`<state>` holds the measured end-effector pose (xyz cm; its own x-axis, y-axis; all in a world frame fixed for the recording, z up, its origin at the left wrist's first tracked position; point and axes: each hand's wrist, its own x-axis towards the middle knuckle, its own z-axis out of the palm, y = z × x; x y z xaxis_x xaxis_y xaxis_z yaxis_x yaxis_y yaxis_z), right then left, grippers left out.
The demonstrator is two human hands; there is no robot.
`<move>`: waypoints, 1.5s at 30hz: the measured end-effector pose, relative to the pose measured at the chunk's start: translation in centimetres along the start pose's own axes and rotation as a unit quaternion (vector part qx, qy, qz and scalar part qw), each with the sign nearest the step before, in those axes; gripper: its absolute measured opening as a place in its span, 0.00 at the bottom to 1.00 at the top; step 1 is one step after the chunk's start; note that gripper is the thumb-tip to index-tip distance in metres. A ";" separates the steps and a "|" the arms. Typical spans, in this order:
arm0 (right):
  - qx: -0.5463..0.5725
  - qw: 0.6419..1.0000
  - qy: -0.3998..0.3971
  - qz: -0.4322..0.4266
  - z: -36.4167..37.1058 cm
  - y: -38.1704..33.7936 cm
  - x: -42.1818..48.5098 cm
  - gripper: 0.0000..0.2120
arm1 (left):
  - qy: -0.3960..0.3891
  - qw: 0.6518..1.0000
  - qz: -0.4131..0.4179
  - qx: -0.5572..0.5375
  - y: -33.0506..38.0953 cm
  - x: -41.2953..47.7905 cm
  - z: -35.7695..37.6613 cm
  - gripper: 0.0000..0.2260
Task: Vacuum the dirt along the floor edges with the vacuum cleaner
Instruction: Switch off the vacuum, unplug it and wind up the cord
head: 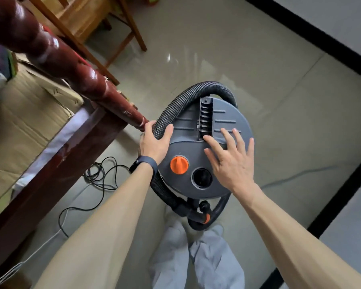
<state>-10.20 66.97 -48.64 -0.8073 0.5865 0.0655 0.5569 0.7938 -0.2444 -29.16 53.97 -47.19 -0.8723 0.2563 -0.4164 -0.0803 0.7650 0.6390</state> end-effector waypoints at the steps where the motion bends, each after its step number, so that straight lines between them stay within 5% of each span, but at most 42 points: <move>1: -0.002 1.000 0.007 -0.001 -0.1 0.3 0.5 0.17 | 0.005 1.000 0.006 0.015 0.5 0.4 0.3 0.23; 7: 0.021 0.998 -0.010 0.060 -1.3 0.7 3.6 0.10 | -0.007 0.996 -0.084 -0.040 0.0 1.8 1.8 0.20; 10: 0.055 0.976 -0.048 0.207 -1.1 -2.5 4.8 0.21 | -0.005 0.988 -0.122 -0.096 -1.1 1.7 3.0 0.21; 13: 0.033 0.968 -0.073 0.239 0.0 -3.9 6.3 0.35 | -0.036 0.973 -0.182 -0.137 -2.5 1.6 3.9 0.30; 17: 0.070 0.971 -0.027 0.228 0.7 -2.9 6.2 0.30 | -0.079 0.955 -0.233 -0.164 -3.1 2.3 3.9 0.35; 20: 0.078 0.967 -0.028 0.241 0.7 -3.1 6.5 0.29 | -0.049 0.975 -0.172 -0.128 -1.8 3.0 3.1 0.31; 25: 0.081 0.966 -0.041 0.243 0.1 -3.4 7.2 0.24 | -0.013 0.998 0.045 -0.030 1.1 4.2 2.4 0.25; 33: 0.084 0.971 -0.077 0.210 -0.1 -1.8 6.5 0.21 | -0.106 0.993 -0.044 0.025 -3.1 4.8 2.5 0.14; 40: 0.041 0.971 -0.143 0.189 -1.1 -1.0 5.5 0.25 | -0.086 0.986 -0.136 -0.033 -1.1 2.8 3.9 0.23; 42: 0.040 0.969 -0.130 0.208 -1.4 -2.4 5.4 0.28 | -0.057 0.992 -0.112 0.021 0.1 2.1 3.8 0.30; 45: 0.055 0.968 -0.142 0.200 -1.3 -5.3 3.1 0.44 | -0.009 0.995 0.047 0.087 1.3 0.7 2.9 0.35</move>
<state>-15.40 64.81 -45.93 -0.5614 0.7634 -0.3193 0.8243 0.4818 -0.2973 -28.47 56.89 -48.53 -0.8631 0.3405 -0.3729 0.0866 0.8273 0.5551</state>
